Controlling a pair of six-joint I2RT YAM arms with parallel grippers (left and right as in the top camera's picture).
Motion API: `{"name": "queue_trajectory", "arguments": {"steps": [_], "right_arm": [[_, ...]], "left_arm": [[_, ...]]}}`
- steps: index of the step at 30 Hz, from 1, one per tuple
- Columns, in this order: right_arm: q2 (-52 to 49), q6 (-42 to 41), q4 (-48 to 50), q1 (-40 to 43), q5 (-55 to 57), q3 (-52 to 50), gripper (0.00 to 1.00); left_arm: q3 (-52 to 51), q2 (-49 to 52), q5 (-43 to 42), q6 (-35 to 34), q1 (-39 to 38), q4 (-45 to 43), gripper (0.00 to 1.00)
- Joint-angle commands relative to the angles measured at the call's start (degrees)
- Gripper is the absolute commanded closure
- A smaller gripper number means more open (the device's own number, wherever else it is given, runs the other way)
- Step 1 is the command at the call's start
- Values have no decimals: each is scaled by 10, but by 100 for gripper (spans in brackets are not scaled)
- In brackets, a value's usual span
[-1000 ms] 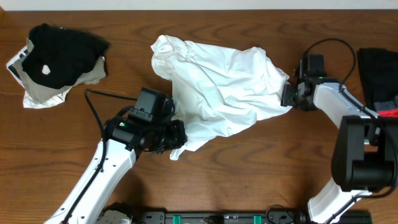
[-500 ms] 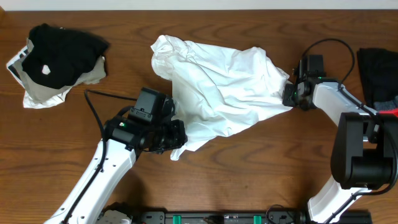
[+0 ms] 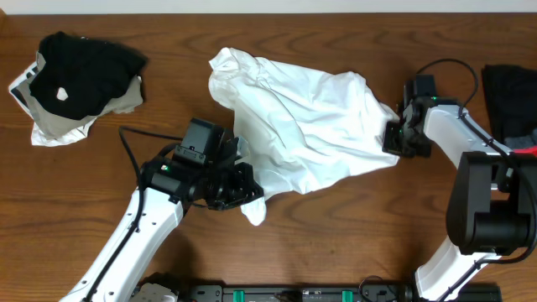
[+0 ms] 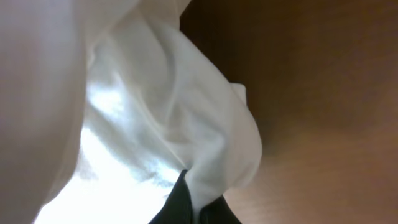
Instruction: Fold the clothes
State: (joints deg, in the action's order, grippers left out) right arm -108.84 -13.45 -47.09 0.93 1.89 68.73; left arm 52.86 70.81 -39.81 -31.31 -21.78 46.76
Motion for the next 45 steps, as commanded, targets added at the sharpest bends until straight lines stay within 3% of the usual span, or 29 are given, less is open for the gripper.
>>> {"name": "queue_trajectory", "arguments": {"steps": [1, 7, 13, 24, 27, 28, 29, 30, 31, 34, 39, 45], "right_arm": [[46, -27, -51, 3, 38, 50, 99], [124, -29, -166, 3, 65, 99, 99], [160, -59, -230, 10, 95, 103, 99], [160, -120, -329, 18, 162, 104, 99], [160, -120, -338, 18, 161, 104, 88], [160, -120, -339, 18, 161, 104, 79], [160, -120, -340, 18, 161, 104, 64], [160, -120, -341, 18, 161, 104, 39], [160, -118, -340, 18, 161, 104, 28], [160, -118, -338, 18, 161, 104, 10], [160, -94, -310, 18, 128, 120, 5], [159, 57, -203, 16, -85, 127, 3]], "left_arm": [[16, -17, -47, -35, 3, 7, 94], [36, -47, -65, -95, 3, 8, 94], [47, -60, -122, -110, 13, 12, 94], [47, -61, -127, -70, 14, 173, 92], [47, -61, -126, -47, 14, 191, 76], [47, -61, -126, -41, 14, 193, 68], [47, -61, -124, -38, 14, 195, 52], [47, -61, -122, -38, 14, 195, 34], [47, -61, -119, -38, 14, 195, 30], [47, -61, -109, -27, 14, 194, 26], [47, -61, -10, -12, 14, 165, 25], [47, -57, 69, 5, 14, 52, 25]]}}
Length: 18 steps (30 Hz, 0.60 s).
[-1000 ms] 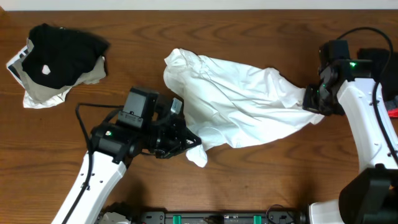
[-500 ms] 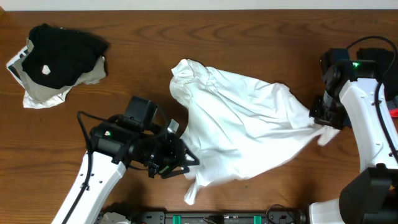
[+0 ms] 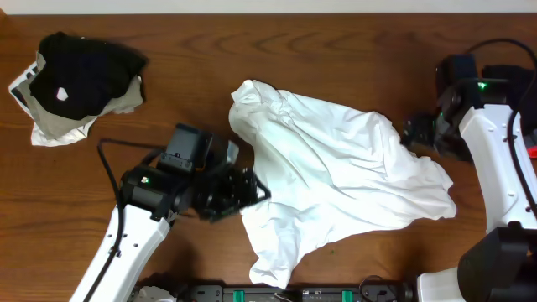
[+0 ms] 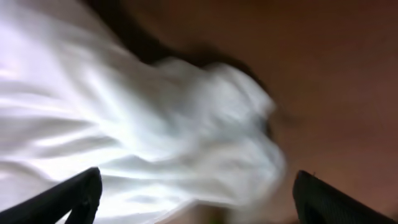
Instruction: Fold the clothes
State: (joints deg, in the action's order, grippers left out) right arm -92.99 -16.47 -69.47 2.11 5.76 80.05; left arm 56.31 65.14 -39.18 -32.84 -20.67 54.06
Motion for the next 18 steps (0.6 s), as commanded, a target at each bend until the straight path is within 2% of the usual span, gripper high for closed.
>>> {"name": "queue_trajectory", "arguments": {"steps": [1, 7, 13, 18], "right_arm": [[0, 97, 42, 3, -146, 13, 5], [-9, 110, 67, -7, -152, 13, 10], [-38, 136, 51, -23, -151, 12, 12], [-74, 140, 57, -46, -137, 12, 16]], "left_arm": [[13, 5, 77, 20, 2, -44, 25], [13, 83, 122, 28, 2, -110, 25], [13, 205, 123, 63, 2, -190, 25], [13, 256, 129, 78, 2, -241, 25]]}}
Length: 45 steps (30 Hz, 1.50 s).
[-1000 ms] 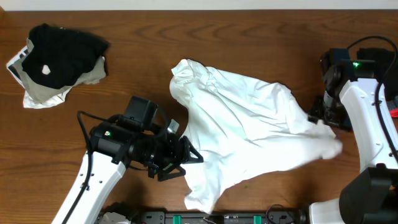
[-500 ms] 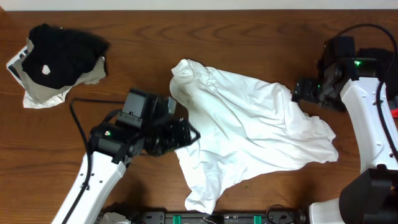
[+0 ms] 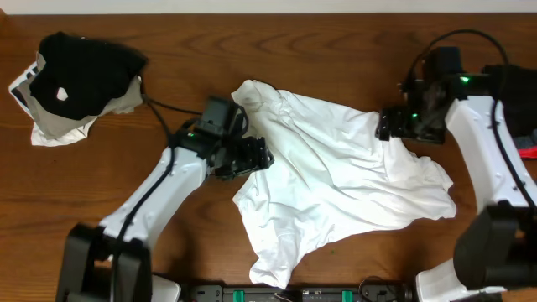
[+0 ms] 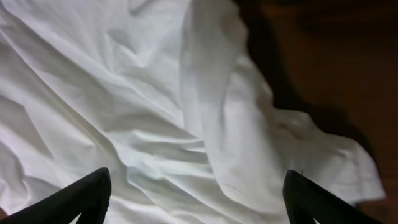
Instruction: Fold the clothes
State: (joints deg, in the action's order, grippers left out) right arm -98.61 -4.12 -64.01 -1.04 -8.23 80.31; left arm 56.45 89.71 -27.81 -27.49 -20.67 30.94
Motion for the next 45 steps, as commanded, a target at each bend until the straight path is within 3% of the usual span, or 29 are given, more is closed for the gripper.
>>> {"name": "queue_trajectory", "arguments": {"steps": [1, 12, 15, 18, 24, 35, 45], "right_arm": [[-24, 16, 4, -18, 13, 10, 17], [-86, -34, 17, -51, 147, 10, 32], [-89, -35, 21, -58, 178, 10, 43], [-93, -35, 20, -64, 219, 9, 45], [-94, -26, 5, -73, 210, -6, 54], [-94, -56, 10, -139, 294, -51, 48], [-94, -88, 41, -144, 316, -112, 49]], "left_arm": [[12, 12, 21, 24, 2, -13, 25], [11, 13, 50, 54, 2, -13, 24], [11, 13, 52, 54, 2, -12, 24], [11, 13, 54, 54, 2, -12, 24], [10, 13, 54, 54, 2, -10, 23], [10, 13, 69, 54, 2, -10, 22], [10, 13, 69, 54, 2, -10, 17]]}}
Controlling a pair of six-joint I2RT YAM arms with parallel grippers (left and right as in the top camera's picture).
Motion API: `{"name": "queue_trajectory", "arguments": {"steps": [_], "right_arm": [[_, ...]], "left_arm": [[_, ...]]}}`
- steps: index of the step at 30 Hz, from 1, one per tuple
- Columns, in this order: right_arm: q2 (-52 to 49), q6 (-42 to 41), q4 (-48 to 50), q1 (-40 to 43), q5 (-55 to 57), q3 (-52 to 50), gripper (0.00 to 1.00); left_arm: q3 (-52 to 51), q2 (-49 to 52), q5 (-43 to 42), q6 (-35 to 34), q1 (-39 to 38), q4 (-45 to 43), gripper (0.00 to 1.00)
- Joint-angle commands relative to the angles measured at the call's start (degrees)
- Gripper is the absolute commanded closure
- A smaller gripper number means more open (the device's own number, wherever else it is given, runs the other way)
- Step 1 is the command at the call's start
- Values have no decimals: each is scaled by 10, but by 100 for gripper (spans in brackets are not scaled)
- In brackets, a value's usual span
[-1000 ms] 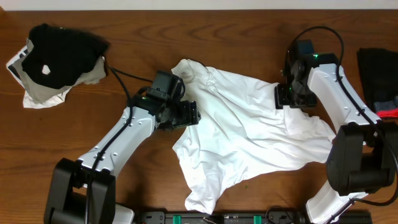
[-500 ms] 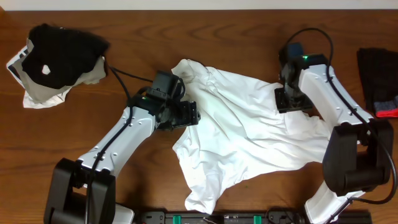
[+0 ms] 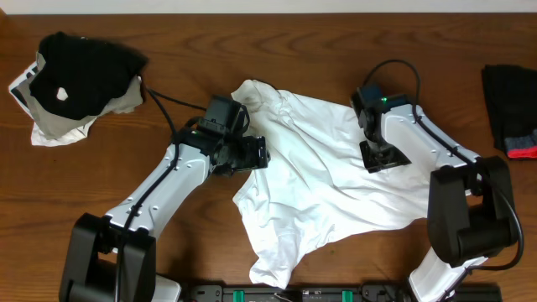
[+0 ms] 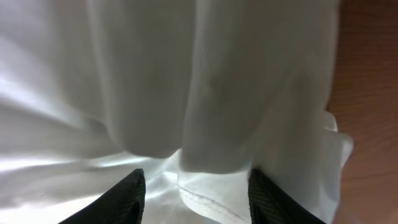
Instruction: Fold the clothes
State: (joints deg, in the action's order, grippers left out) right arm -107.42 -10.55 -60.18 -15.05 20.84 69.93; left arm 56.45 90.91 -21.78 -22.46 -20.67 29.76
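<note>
A crumpled white garment [image 3: 336,180] lies spread across the middle of the wooden table [image 3: 84,210]. My left gripper [image 3: 252,156] rests at the garment's left edge; the overhead view does not show whether its fingers grip cloth. My right gripper [image 3: 382,156] is down on the garment's upper right part. In the right wrist view the right gripper [image 4: 199,199] is open, its dark fingertips [image 4: 127,194] wide apart, and a hemmed fold of the white cloth [image 4: 205,124] lies between them.
A heap of black and beige clothes [image 3: 80,80] sits at the far left corner. A black garment with a red edge [image 3: 510,105] lies at the right edge. Both arms' cables loop above the white garment.
My right gripper has moved from the garment's upper right edge inward and down onto the cloth, still open. The left arm and the garment look unchanged.
First both grippers were at the bunched white garment, the right shut on its right corner. Then the garment lay spread further right and forward, with the right gripper open beside it. After that the left gripper sat at the left edge, where it stays.
</note>
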Motion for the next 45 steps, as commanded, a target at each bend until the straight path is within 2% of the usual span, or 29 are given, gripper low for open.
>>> {"name": "queue_trajectory", "arguments": {"steps": [1, 6, 14, 18, 20, 24, 26, 28, 33, 45], "right_arm": [[-6, -33, 2, -3, 34, -11, 49], [-6, -47, 7, -3, 54, -14, 61], [-6, -47, 32, 2, 70, -14, 99], [-6, -47, 47, 9, 55, -14, 97], [-6, -47, 45, 8, 34, -14, 83], [-6, -54, 37, -6, 16, -14, 72], [-6, -64, 31, -16, 16, -14, 60], [-6, -76, 31, -23, 16, -14, 56], [-6, -87, 47, -27, 17, -18, 55], [-6, -87, 69, -25, 98, -59, 61]], "left_arm": [[10, 1, 9, 4, 2, 2, 17], [10, 1, 9, 4, 2, 2, 17], [7, 1, 9, 4, 2, 7, 17], [1, 1, 9, 4, 2, 8, 17], [0, 1, 9, 4, 2, 8, 17], [0, 1, 9, 4, 2, 5, 16], [0, 1, 9, 4, 2, 3, 16], [0, 1, 9, 4, 2, 3, 16], [0, 1, 9, 4, 2, 3, 16], [0, 1, 9, 4, 2, 3, 16]]}}
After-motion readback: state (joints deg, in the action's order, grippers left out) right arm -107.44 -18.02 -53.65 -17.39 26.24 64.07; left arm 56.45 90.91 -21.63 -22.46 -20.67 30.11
